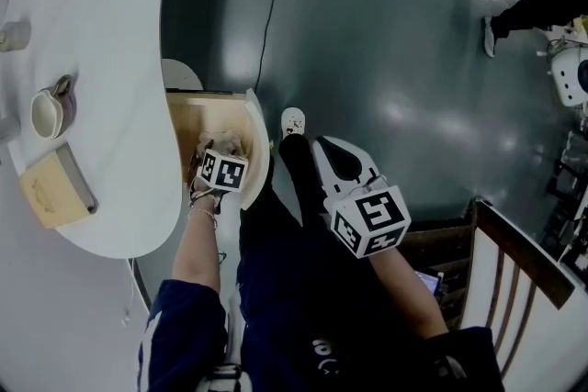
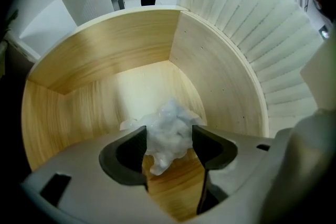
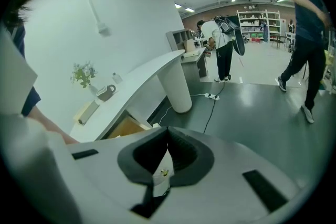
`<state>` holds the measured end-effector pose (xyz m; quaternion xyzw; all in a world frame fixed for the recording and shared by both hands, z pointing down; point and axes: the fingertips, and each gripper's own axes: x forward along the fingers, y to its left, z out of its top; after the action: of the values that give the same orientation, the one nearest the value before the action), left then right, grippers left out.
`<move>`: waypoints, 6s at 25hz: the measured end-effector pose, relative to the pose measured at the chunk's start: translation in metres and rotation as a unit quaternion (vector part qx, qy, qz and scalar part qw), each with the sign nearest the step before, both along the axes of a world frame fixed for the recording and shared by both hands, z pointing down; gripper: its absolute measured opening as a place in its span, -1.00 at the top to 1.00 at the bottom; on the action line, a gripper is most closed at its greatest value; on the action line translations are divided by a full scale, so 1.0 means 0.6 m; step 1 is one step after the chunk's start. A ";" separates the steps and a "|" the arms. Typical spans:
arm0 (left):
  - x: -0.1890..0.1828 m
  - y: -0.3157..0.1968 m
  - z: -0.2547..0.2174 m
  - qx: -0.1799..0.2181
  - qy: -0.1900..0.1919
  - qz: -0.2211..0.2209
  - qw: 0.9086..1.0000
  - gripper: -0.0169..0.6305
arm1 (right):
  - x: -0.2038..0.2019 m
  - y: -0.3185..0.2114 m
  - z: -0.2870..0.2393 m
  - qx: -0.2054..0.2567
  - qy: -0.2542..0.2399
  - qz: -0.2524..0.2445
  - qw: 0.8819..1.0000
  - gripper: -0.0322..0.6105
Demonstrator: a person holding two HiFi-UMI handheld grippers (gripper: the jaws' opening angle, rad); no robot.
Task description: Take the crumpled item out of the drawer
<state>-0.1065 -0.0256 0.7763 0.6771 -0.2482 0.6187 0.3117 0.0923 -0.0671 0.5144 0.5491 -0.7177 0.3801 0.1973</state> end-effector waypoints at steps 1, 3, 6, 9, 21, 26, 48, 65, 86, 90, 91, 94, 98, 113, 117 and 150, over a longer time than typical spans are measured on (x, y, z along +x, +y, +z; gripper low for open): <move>-0.001 0.001 0.001 0.000 -0.001 0.002 1.000 0.14 | -0.003 0.002 0.000 0.000 0.000 0.000 1.000 0.88; -0.003 0.002 0.003 0.001 -0.005 0.006 1.000 0.14 | -0.011 0.006 0.001 0.000 0.000 0.001 1.000 0.88; -0.006 0.002 0.007 0.004 -0.013 0.017 1.000 0.14 | -0.022 0.012 0.003 0.000 -0.001 0.000 1.000 0.88; -0.005 0.005 0.008 0.004 -0.018 0.021 1.000 0.15 | -0.027 0.021 0.003 -0.003 -0.003 0.001 1.000 0.88; -0.018 -0.014 0.002 0.015 -0.018 -0.007 1.000 0.72 | -0.031 0.043 -0.003 0.006 -0.001 0.012 1.000 0.88; -0.019 -0.019 -0.006 0.027 -0.014 -0.014 0.999 0.89 | -0.030 0.055 -0.001 0.001 -0.001 0.014 1.000 0.88; -0.017 0.013 -0.080 0.033 -0.014 -0.032 0.999 0.91 | -0.046 0.080 -0.011 -0.016 -0.009 -0.002 1.000 0.88; 0.012 0.014 -0.200 0.111 0.028 -0.079 0.990 0.91 | -0.024 0.087 -0.025 -0.018 0.007 -0.018 1.000 0.88; 0.024 -0.041 -0.403 0.203 0.134 -0.185 0.952 0.91 | -0.089 0.052 -0.062 0.016 -0.011 -0.075 0.997 0.88; 0.021 -0.056 -0.441 0.229 0.147 -0.194 0.943 0.91 | -0.097 0.037 -0.078 0.031 -0.015 -0.078 0.996 0.88; 0.020 -0.060 -0.450 0.234 0.149 -0.197 0.940 0.91 | -0.098 0.033 -0.083 0.036 -0.015 -0.079 0.996 0.88; 0.014 -0.067 -0.466 0.245 0.152 -0.208 0.935 0.91 | -0.099 0.021 -0.101 0.050 -0.015 -0.082 0.995 0.88; 0.005 -0.077 -0.494 0.259 0.168 -0.227 0.924 0.91 | -0.103 0.003 -0.122 0.076 -0.003 -0.092 0.993 0.88; -0.018 -0.143 -0.643 0.378 0.210 -0.241 0.869 0.91 | -0.117 -0.066 -0.219 0.176 -0.041 -0.087 0.980 0.88; -0.024 -0.148 -0.678 0.404 0.219 -0.247 0.853 0.91 | -0.118 -0.084 -0.256 0.210 -0.039 -0.091 0.973 0.88; -0.003 -0.156 -0.914 0.575 0.265 -0.215 0.744 0.91 | -0.078 -0.099 -0.477 0.404 0.011 -0.079 0.911 0.88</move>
<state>-0.1085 -0.1189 0.2281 0.7936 -0.6029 0.0707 0.0411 0.0456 -0.1264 0.2284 0.5277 -0.8487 0.0349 -0.0038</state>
